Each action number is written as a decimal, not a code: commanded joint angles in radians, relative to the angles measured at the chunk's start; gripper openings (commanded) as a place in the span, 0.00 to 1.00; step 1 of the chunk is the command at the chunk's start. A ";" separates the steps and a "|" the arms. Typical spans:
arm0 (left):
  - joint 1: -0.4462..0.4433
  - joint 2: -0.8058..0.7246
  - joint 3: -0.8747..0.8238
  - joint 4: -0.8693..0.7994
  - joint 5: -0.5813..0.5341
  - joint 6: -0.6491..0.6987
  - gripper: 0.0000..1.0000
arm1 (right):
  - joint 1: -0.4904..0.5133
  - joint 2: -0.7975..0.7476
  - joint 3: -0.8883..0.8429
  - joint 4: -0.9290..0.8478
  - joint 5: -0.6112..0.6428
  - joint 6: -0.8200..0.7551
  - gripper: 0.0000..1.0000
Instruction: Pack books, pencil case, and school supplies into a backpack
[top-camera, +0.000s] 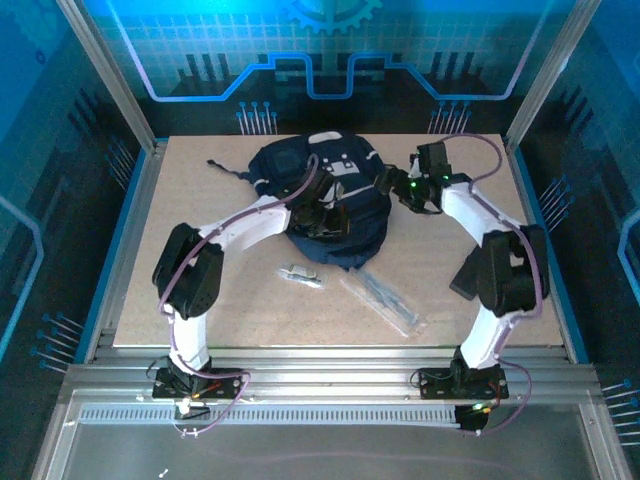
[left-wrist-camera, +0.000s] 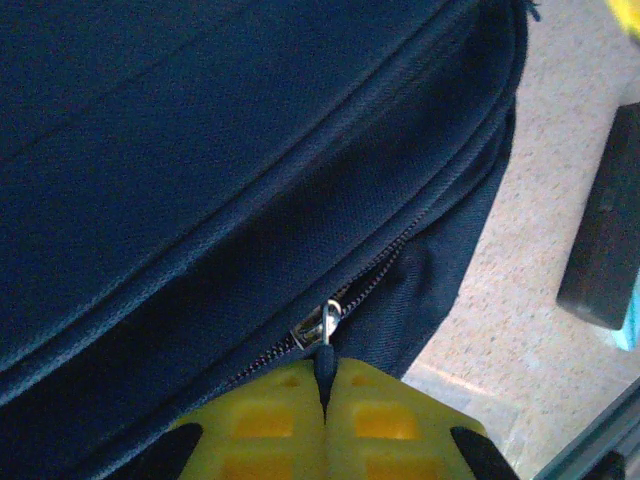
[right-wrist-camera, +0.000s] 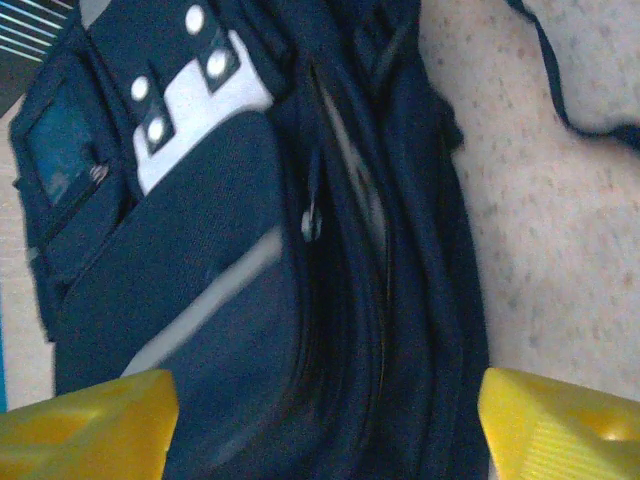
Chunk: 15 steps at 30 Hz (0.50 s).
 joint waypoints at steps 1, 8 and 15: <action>-0.016 0.025 0.095 0.073 0.052 -0.021 0.00 | 0.002 -0.079 -0.104 0.026 -0.049 0.049 0.88; -0.053 -0.011 0.066 0.087 0.072 -0.047 0.00 | 0.058 0.025 -0.143 0.219 -0.145 0.181 0.89; -0.052 -0.097 -0.044 0.125 0.031 -0.068 0.00 | 0.083 0.098 -0.145 0.320 -0.128 0.233 0.00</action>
